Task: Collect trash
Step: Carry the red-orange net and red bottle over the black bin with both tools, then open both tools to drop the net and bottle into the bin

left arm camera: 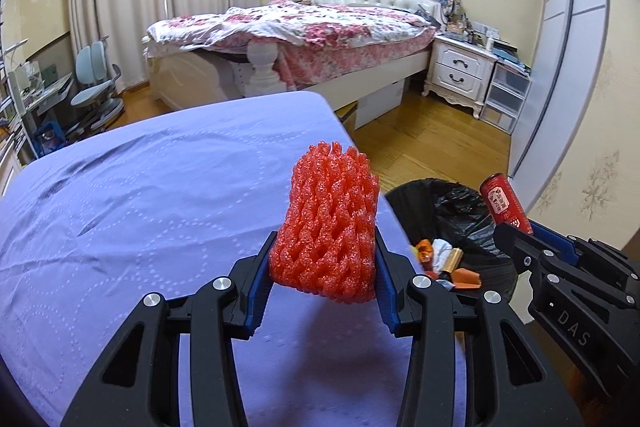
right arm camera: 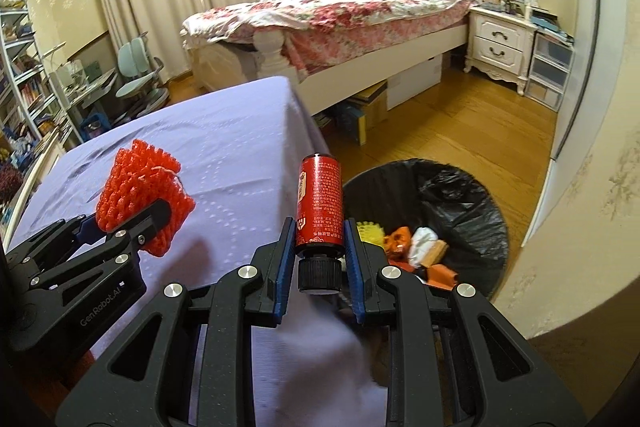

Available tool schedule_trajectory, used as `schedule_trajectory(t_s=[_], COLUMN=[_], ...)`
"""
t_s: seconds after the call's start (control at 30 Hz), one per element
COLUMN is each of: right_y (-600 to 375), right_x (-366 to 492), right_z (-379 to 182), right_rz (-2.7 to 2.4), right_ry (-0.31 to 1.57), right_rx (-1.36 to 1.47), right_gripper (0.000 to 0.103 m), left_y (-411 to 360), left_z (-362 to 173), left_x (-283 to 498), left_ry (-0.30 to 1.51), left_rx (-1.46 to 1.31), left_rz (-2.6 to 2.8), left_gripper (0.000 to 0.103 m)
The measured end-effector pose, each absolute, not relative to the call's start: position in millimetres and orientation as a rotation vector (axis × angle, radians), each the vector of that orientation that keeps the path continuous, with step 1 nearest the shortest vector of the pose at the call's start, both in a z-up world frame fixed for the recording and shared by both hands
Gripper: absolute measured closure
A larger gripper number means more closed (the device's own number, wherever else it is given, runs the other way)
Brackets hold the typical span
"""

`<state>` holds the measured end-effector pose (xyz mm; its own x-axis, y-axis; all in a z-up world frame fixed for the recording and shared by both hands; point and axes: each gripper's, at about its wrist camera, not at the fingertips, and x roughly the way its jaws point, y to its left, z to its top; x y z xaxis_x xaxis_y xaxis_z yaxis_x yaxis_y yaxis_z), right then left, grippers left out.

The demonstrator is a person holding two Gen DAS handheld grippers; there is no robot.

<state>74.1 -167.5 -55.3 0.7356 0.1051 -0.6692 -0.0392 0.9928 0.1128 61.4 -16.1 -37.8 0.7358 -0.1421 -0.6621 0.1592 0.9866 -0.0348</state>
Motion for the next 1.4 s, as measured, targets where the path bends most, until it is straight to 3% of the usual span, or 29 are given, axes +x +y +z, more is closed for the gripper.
schedule_trajectory(t_s=[0.47, 1.17, 1.33, 1.4], right_y=[-232.7, -263.0, -268.6, -272.0], right_x=[89.9, 124.4, 132.5, 134.3], right_z=[-60.9, -78.3, -80.6, -80.9], right_rz=[-0.021, -0.059, -0.077, -0.090], right_ry=[0.728, 0.761, 0.761, 0.758], right_rx=[0.118, 0.135, 0.153, 0.162], right_gripper=[0.079, 0.079, 0.078, 0.070], left_y=[-84.0, -120.4, -118.9, -118.6], left_z=[-42.8, -58.9, -59.3, -60.0], left_x=[87.5, 115.6, 116.4, 116.3], left_ry=[0.716, 0.777, 0.787, 0.792], left_rx=[0.101, 0.159, 0.147, 0.141], left_rz=[-0.267, -0.281, -0.271, -0.268], left_gripper=[0.058, 0.056, 0.047, 0.040])
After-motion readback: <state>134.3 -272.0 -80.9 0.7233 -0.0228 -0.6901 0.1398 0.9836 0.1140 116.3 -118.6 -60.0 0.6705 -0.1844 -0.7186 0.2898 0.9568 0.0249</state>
